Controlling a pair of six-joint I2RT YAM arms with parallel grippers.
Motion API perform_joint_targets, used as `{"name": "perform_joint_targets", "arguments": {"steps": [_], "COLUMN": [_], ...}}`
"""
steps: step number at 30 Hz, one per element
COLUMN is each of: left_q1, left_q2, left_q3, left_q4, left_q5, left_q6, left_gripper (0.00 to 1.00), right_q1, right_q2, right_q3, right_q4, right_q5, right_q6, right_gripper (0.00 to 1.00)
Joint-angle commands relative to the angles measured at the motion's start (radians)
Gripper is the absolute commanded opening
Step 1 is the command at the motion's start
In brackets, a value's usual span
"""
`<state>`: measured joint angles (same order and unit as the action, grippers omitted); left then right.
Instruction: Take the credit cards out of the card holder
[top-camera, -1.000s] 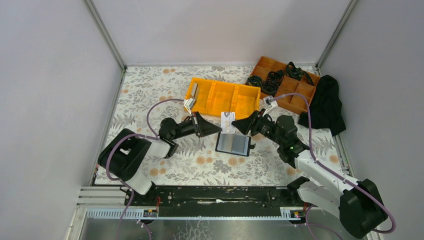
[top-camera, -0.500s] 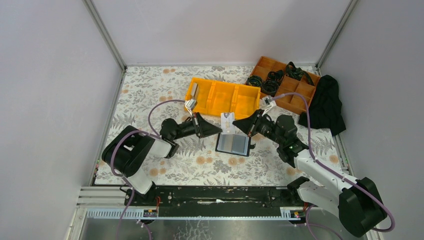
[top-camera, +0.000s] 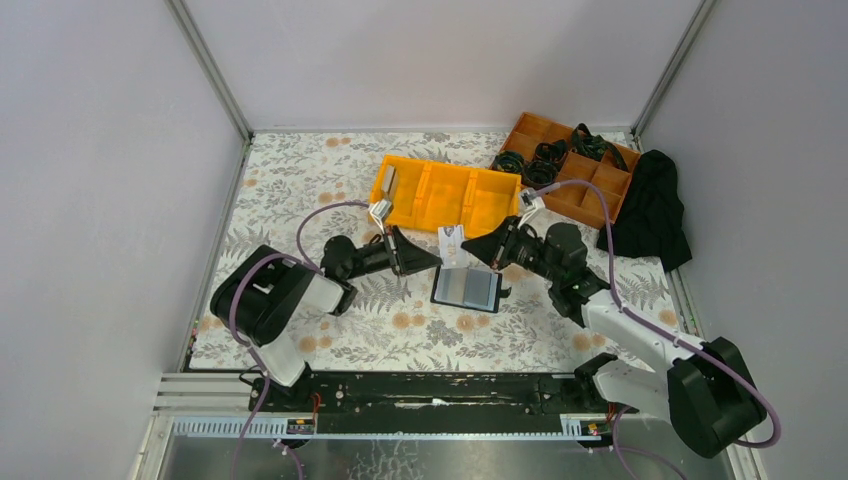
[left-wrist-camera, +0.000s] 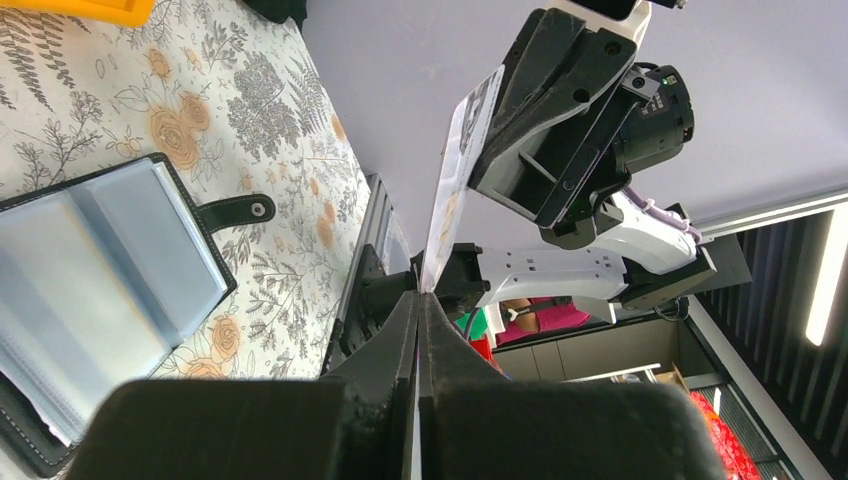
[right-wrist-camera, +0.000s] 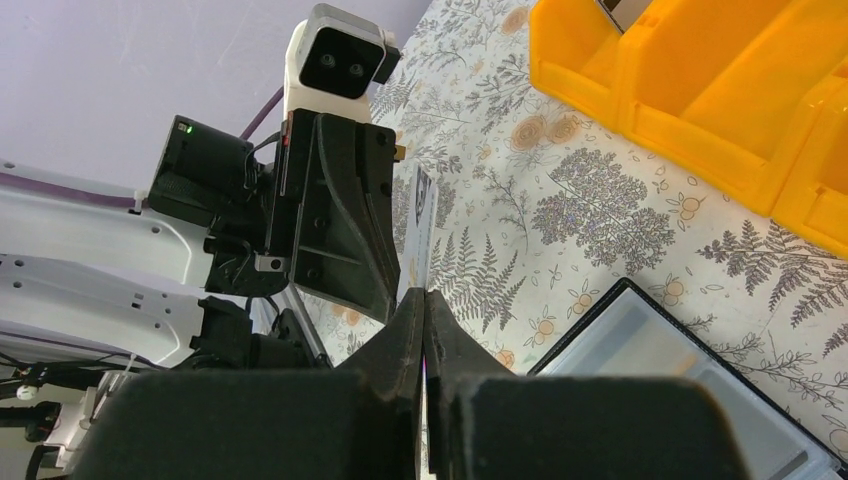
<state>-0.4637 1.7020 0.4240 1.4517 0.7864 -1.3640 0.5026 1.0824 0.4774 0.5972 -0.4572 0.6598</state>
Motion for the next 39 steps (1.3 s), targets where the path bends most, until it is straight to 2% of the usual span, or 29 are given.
{"name": "perform_joint_targets", "arguments": {"steps": [1,4,8,13,17,20,24,29,30,36,39], "left_q1": [0.009,0.018,0.049,0.071,0.073,0.073,0.073,0.072,0.073,0.071,0.071], "left_q2": [0.003,0.000,-0.058,-0.203,-0.343,-0.479,-0.649,-0.741,-0.748,-0.822,-0.861], "left_q3": [-0.003,-0.010,-0.054,-0.061,-0.041,-0.016,-0.005,-0.003,-0.004,-0.024,-0.028], "left_q4": [0.085,0.077,0.026,-0.225,-0.553,-0.802,-1.014,-1.127,-1.138,-1.228,-1.278], "left_q5": [0.011,0.013,-0.035,-0.083,-0.188,-0.315,-0.505,-0.626,-0.634,-0.733,-0.792], "left_q6": [-0.007,-0.007,0.033,0.164,0.326,0.463,0.562,0.598,0.604,0.623,0.625], "left_gripper": [0.00,0.00,0.18,0.25,0.26,0.32,0.55,0.58,0.58,0.58,0.58], "right_q1": [-0.001,-0.002,-0.013,-0.022,-0.022,-0.015,0.051,0.094,0.100,0.170,0.184], "right_q2": [0.032,0.042,0.045,0.085,0.198,0.341,0.510,0.761,0.820,1.105,1.227], "right_q3": [0.058,0.077,0.126,0.218,0.382,0.563,0.794,1.119,1.241,1.723,1.916], "right_q4": [0.036,-0.003,-0.093,-0.185,-0.295,-0.403,-0.544,-0.723,-0.786,-1.045,-1.142], "right_q5": [-0.050,-0.021,0.028,0.091,0.136,0.146,0.286,0.421,0.446,0.639,0.670], "right_q6": [-0.032,-0.061,-0.115,-0.178,-0.228,-0.250,-0.289,-0.277,-0.267,-0.269,-0.259], "right_gripper": [0.00,0.00,0.00,0.00,0.00,0.00,0.00,0.00,0.00,0.00,0.00]}}
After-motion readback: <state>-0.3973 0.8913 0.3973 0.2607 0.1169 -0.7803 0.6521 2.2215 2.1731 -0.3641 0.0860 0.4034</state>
